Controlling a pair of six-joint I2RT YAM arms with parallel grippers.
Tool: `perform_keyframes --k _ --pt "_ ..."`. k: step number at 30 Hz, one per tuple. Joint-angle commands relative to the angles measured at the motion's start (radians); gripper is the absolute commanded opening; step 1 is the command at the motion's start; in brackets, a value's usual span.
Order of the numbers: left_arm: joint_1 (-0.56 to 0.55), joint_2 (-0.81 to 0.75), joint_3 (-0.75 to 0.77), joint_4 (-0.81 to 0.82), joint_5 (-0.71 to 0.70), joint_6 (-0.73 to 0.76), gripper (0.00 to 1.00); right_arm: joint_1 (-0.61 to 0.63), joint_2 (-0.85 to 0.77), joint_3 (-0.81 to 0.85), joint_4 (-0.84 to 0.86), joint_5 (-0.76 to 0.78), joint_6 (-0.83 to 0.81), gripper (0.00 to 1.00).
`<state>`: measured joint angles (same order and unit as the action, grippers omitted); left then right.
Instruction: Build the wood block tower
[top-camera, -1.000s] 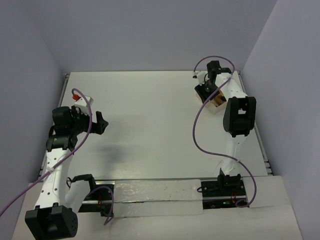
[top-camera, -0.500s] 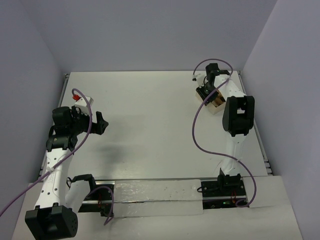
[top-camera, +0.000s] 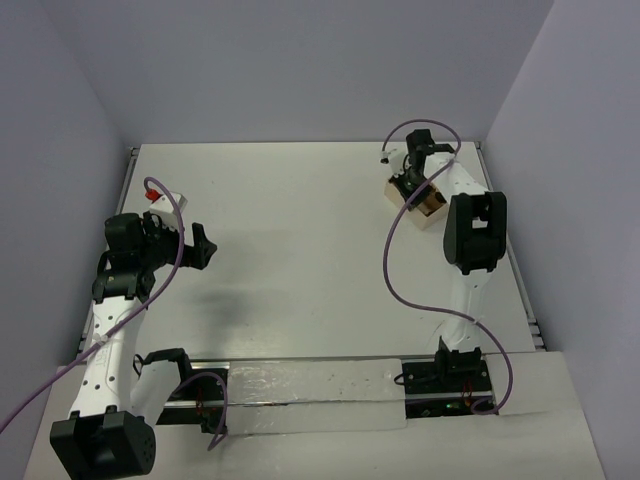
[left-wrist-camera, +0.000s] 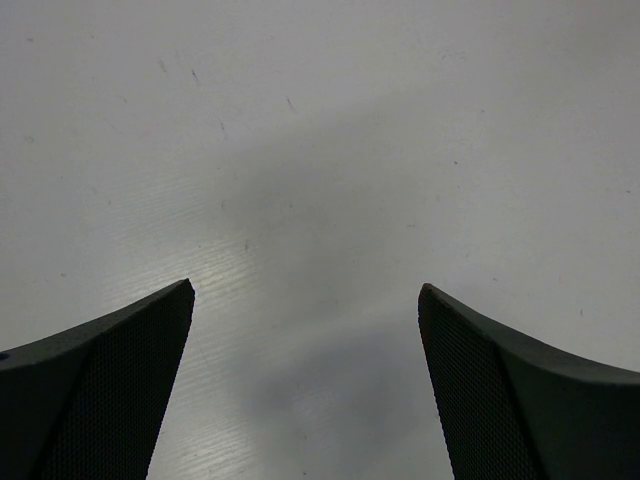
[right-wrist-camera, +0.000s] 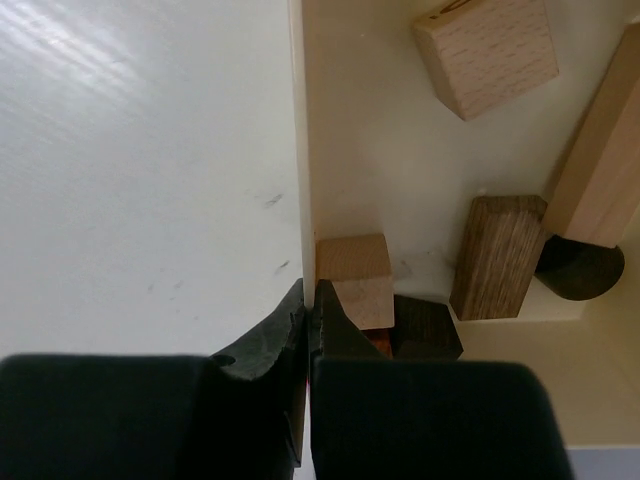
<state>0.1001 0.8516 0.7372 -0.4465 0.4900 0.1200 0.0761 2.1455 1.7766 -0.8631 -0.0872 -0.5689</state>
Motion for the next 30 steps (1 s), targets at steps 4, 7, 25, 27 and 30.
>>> perform_keyframes --k 4,7,25,27,30 --pt "0.012 -0.006 0.038 0.006 0.009 0.001 0.99 0.105 -0.197 -0.104 -0.067 -0.255 0.13 0.0" --pt "0.023 -0.006 0.05 0.0 0.012 0.0 0.99 0.185 -0.279 -0.118 -0.099 -0.413 0.22 0.0" --pt "0.068 0.042 0.207 -0.128 0.047 -0.025 0.98 0.472 -0.258 -0.253 0.011 -1.285 0.485 0.0" --pt "0.074 0.048 0.21 -0.13 0.052 -0.03 0.98 0.488 -0.231 -0.267 -0.005 -1.368 0.466 0.0" --pt "0.079 0.054 0.211 -0.129 0.06 -0.035 0.98 0.502 -0.157 -0.215 -0.214 -1.484 0.289 0.0"
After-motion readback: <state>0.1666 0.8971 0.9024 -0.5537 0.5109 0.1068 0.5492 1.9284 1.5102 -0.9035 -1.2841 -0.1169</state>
